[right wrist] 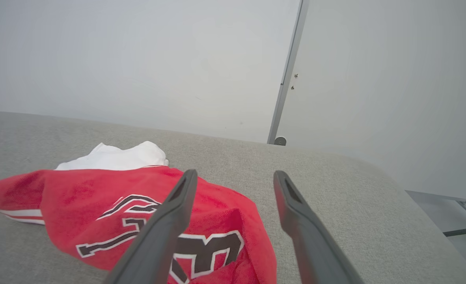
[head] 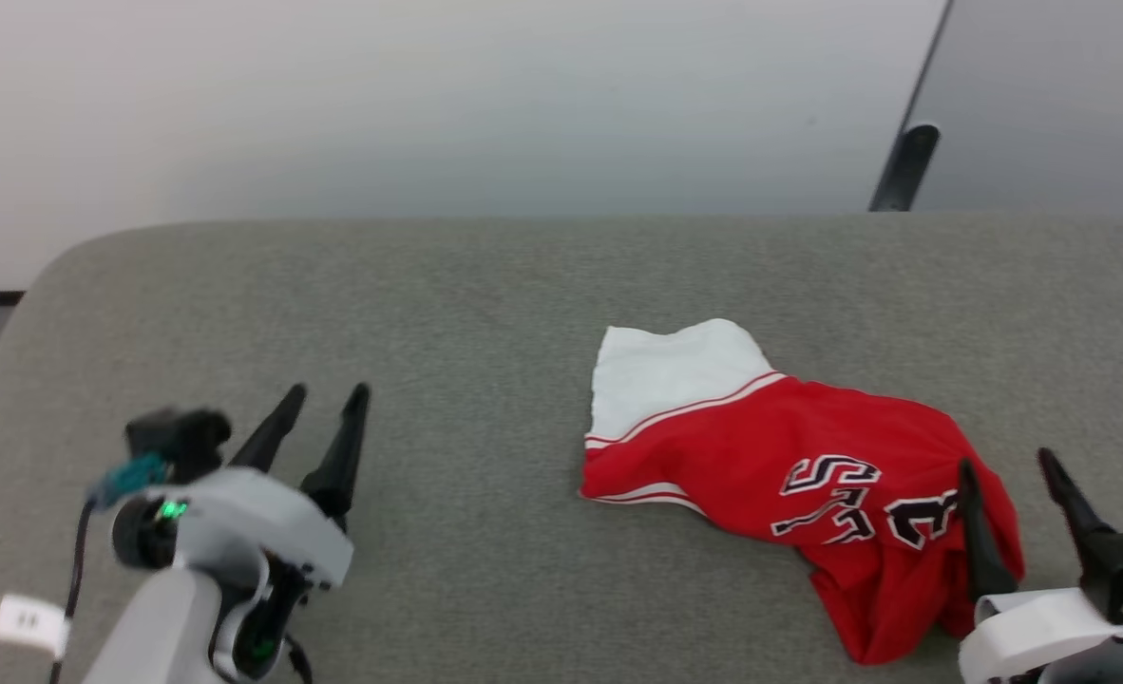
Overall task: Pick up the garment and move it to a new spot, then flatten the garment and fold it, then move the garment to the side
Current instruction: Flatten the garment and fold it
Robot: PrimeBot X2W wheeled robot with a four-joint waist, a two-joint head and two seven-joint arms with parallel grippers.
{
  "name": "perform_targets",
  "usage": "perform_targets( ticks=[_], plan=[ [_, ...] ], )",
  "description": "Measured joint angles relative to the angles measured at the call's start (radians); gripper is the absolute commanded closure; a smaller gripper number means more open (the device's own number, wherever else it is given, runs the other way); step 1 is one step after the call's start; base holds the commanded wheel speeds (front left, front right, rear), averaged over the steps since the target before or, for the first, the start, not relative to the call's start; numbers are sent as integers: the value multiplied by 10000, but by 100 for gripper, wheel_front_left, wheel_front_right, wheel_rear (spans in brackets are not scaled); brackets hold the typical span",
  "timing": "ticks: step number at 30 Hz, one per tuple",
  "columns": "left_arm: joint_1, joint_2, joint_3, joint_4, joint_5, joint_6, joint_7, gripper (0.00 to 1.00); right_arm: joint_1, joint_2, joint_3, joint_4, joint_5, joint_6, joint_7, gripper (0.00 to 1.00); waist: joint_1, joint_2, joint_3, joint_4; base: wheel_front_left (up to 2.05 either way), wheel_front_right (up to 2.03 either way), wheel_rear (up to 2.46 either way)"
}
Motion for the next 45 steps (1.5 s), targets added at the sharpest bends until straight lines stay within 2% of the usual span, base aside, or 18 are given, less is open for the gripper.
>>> perform_targets(
  ticks=[6, 10, 17, 21, 26, 29, 33, 41, 45],
  plan=[
    [-1082, 355, -817, -311, -905, 0, 2253, 0, -58, 123, 261, 320, -67, -2, -188, 0, 0, 0, 86, -559, 0, 0, 0],
    [-1992, 276, -1206, -96, -1411, 29, 4061, 0, -283, 182, 343, 441, -67, -2, -240, 0, 0, 0, 197, -898, 0, 0, 0],
    [-3556, 311, -1582, 878, -1935, 497, 6886, 0, -664, 313, 704, 675, 46, 0, -336, 0, 0, 0, 575, -1519, 0, 0, 0],
    [-4415, 397, -1866, 1465, -1935, 600, 8038, 0, -873, 359, 807, 867, 136, -2, -435, 0, 0, 0, 885, -1913, 0, 0, 0],
    [-5108, 405, -1981, 2372, -1941, 936, 8939, 0, -1128, 387, 871, 1053, 318, -2, -606, 0, 0, 0, 1341, -2383, 0, 0, 0],
    [-5431, 403, -2111, 2767, -1929, 918, 9227, 0, -1226, 391, 918, 1172, 401, 0, -692, 0, 0, 0, 1633, -2644, 0, 0, 0],
    [-5797, 464, -2205, 3398, -1854, 943, 9536, 0, -1445, 399, 1043, 1262, 598, 0, -803, 0, 0, 0, 2009, -2980, 0, 0, 0],
    [-6362, 295, -2263, 4337, -1852, 1302, 9906, 0, -1637, 401, 1060, 1438, 815, -2, -936, 0, 0, 0, 2672, -3448, 0, 0, 0],
    [-6588, 295, -2452, 4686, -1714, 1283, 10009, 0, -1714, 401, 1070, 1555, 993, -2, -984, 0, 0, 0, 2836, -3599, 0, 0, 0]
  ],
)
